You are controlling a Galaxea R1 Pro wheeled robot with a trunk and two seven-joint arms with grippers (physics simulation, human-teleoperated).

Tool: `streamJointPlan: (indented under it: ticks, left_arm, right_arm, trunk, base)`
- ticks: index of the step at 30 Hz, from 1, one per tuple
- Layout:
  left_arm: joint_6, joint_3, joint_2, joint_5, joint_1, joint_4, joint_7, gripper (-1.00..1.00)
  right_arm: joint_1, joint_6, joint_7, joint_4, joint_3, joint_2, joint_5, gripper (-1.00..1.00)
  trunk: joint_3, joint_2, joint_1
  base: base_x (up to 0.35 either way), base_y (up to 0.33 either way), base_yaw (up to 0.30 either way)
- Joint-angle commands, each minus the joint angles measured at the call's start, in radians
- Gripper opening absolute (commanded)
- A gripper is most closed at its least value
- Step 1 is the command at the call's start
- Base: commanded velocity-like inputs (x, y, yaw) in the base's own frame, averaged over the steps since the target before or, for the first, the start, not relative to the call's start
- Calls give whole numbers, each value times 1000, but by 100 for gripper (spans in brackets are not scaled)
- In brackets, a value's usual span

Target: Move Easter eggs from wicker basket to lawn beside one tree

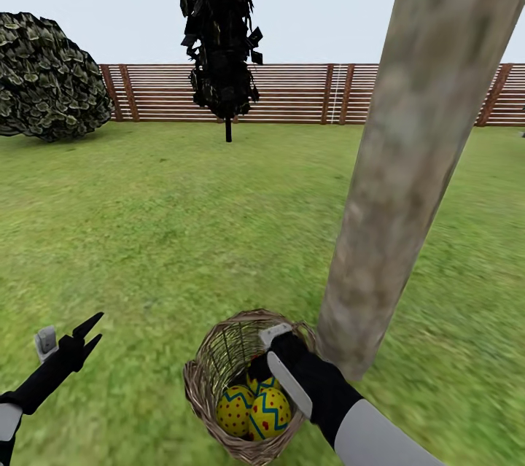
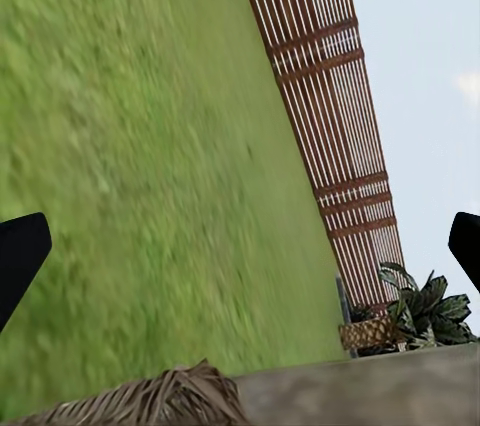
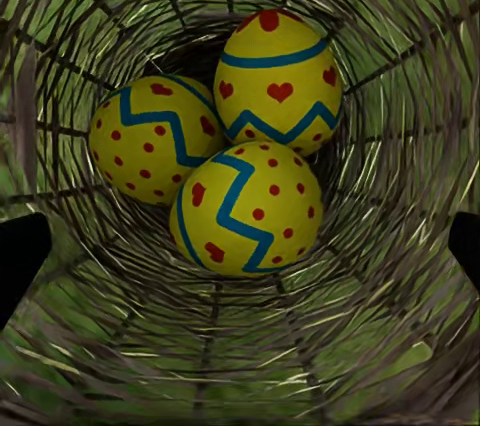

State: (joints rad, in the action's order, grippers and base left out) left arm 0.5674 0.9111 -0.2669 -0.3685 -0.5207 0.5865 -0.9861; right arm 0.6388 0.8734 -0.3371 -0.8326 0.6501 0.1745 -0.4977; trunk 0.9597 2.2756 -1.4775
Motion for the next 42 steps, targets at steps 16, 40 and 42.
streamJointPlan:
  ticks: [16, 40, 42]
  left_arm:
    - [9, 3, 6, -21, -1, -2, -1, 100]
    - [8, 3, 28, -22, -1, 0, -1, 100]
    - [8, 3, 29, -22, -1, -1, 0, 100]
  right_arm:
    - [1, -23, -46, -2, 1, 0, -67, 100]
    - [0, -51, -92, 45, -1, 0, -148, 100]
    - [0, -51, -94, 45, -1, 0, -148, 100]
  trunk:
    - [1, 0, 0]
    - [-18, 0, 0]
    - [-18, 0, 0]
  base:
    - [0, 84, 0]
    - [0, 138, -158]
    - [0, 304, -7]
